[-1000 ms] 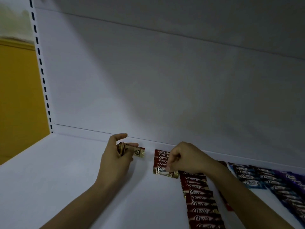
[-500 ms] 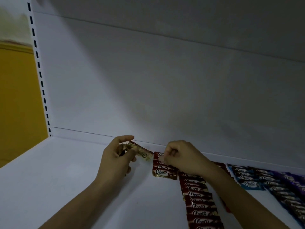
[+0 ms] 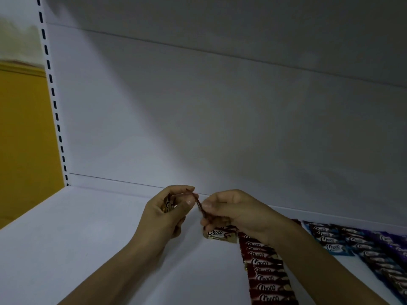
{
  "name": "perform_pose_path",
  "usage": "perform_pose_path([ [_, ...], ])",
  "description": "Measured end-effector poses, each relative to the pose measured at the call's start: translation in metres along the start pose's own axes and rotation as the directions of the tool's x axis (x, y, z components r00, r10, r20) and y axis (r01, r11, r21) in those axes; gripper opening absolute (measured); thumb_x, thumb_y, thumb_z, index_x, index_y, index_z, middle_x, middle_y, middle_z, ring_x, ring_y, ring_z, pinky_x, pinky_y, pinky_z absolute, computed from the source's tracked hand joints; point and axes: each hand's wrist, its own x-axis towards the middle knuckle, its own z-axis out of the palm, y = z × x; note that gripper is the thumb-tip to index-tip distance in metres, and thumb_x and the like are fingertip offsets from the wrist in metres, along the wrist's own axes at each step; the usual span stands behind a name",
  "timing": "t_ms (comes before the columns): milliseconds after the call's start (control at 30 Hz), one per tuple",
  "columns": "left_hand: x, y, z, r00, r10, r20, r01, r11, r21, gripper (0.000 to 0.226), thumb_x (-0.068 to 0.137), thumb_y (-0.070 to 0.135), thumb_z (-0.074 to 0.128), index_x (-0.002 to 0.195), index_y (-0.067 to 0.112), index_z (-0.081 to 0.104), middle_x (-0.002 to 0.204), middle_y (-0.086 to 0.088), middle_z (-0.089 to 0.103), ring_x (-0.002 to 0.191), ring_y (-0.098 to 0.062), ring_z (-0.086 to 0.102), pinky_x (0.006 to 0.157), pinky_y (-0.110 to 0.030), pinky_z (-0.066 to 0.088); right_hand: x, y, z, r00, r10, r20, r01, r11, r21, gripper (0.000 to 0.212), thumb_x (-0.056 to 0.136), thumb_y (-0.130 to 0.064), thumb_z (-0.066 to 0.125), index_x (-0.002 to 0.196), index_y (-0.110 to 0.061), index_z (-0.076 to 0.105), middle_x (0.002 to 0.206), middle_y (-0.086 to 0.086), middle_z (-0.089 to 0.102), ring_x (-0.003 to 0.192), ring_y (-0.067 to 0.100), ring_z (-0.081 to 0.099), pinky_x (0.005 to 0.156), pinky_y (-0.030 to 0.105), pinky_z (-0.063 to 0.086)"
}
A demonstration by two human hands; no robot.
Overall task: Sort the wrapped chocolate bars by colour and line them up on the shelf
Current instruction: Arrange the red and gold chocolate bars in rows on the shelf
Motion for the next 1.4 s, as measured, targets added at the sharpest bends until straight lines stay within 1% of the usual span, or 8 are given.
perform_pose_path([
  [233, 0.002, -0.006, 0.0, 0.994, -0.103, -0.044, 0.107, 0.989, 0.103, 0.029, 0.093, 0.03, 0.055, 0.078, 0.008, 0.068, 0.045, 0.002, 0.035, 0.038, -0.009, 0.024, 0.038, -0.018, 0.023, 0.0, -0.004, 0.0, 0.985, -0.068, -0.161, 0.035, 0.979, -0.199, 0.007, 0.09, -0.019, 0.062, 0.094, -0.019, 0.069, 0.067, -0.011, 0.067, 0.063, 0.007, 0.066, 0.061, 0.019, 0.048],
  [400, 0.0, -0.001, 0.0, 0.999, -0.046, 0.006, 0.045, 0.996, 0.082, 0.044, 0.07, 0.053, 0.062, 0.081, 0.012, 0.072, 0.06, -0.007, 0.053, 0.042, -0.012, 0.026, 0.04, -0.019, 0.022, 0.0, -0.005, 0.01, 0.974, -0.092, -0.205, 0.063, 0.988, -0.143, 0.005, 0.093, -0.017, 0.057, 0.096, -0.014, 0.06, 0.073, -0.006, 0.07, 0.067, 0.023, 0.072, 0.05, 0.018, 0.046],
  [500, -0.003, -0.001, 0.001, 0.993, 0.031, 0.111, -0.057, 0.971, 0.23, 0.011, 0.078, 0.028, 0.072, 0.073, 0.018, 0.07, 0.056, 0.008, 0.057, 0.039, -0.001, 0.039, 0.039, -0.011, 0.028, 0.0, -0.004, 0.012, 0.975, -0.13, -0.18, 0.111, 0.987, -0.113, 0.034, 0.093, -0.01, 0.056, 0.121, -0.03, 0.053, 0.078, 0.006, 0.072, 0.069, 0.023, 0.072, 0.055, 0.022, 0.052],
  [600, -0.003, -0.007, -0.001, 0.985, 0.11, 0.132, -0.156, 0.896, 0.415, 0.016, 0.086, 0.008, 0.064, 0.074, 0.017, 0.064, 0.063, 0.006, 0.062, 0.045, 0.002, 0.045, 0.045, -0.011, 0.034, -0.002, -0.002, 0.01, 0.984, -0.145, -0.104, 0.106, 0.945, -0.31, 0.062, 0.094, -0.007, 0.052, 0.134, -0.052, 0.036, 0.084, 0.009, 0.072, 0.07, 0.02, 0.072, 0.064, 0.026, 0.057],
  [733, -0.003, -0.009, -0.006, 0.956, 0.213, 0.2, -0.292, 0.716, 0.634, 0.013, 0.085, 0.018, 0.062, 0.076, 0.026, 0.06, 0.061, -0.005, 0.055, 0.05, -0.006, 0.036, 0.05, -0.018, 0.028, -0.004, -0.004, 0.005, 0.927, -0.353, -0.129, 0.163, 0.688, -0.707, 0.057, 0.089, -0.012, 0.058, 0.134, -0.045, 0.045, 0.093, -0.012, 0.065, 0.077, 0.004, 0.065, 0.08, 0.03, 0.055],
  [967, -0.005, -0.003, -0.008, 0.899, 0.307, 0.312, -0.431, 0.497, 0.753, 0.028, 0.083, 0.014, 0.069, 0.101, 0.035, 0.073, 0.059, 0.024, 0.056, 0.057, 0.005, 0.051, 0.054, -0.006, 0.034, -0.01, -0.014, -0.009, 0.958, -0.285, -0.02, 0.197, 0.709, -0.677, 0.027, 0.081, -0.009, 0.069, 0.103, -0.024, 0.073, 0.093, -0.007, 0.073, 0.082, 0.007, 0.067, 0.08, 0.026, 0.056],
  [1200, -0.003, -0.01, -0.006, 0.951, 0.292, 0.102, -0.268, 0.612, 0.744, 0.028, 0.088, 0.025, 0.065, 0.112, 0.035, 0.057, 0.071, 0.008, 0.06, 0.066, 0.001, 0.055, 0.058, -0.01, 0.04, -0.003, 0.0, -0.021, 0.988, -0.113, -0.107, -0.002, 0.683, -0.731, 0.008, 0.077, -0.02, 0.076, 0.084, -0.024, 0.075, 0.066, -0.017, 0.068, 0.065, -0.003, 0.064, 0.064, 0.016, 0.051],
  [1400, 0.007, -0.006, -0.013, 0.978, 0.189, -0.09, -0.106, 0.819, 0.564, 0.042, 0.093, 0.0, 0.044, 0.123, 0.03, 0.045, 0.103, 0.011, 0.057, 0.071, 0.005, 0.056, 0.064, -0.013, 0.042, 0.002, 0.013, -0.023, 0.992, -0.036, -0.119, -0.082, 0.532, -0.843, 0.014, 0.073, -0.034, 0.078, 0.084, -0.026, 0.075, 0.074, -0.02, 0.066, 0.077, -0.004, 0.057, 0.098, 0.033, 0.035],
])
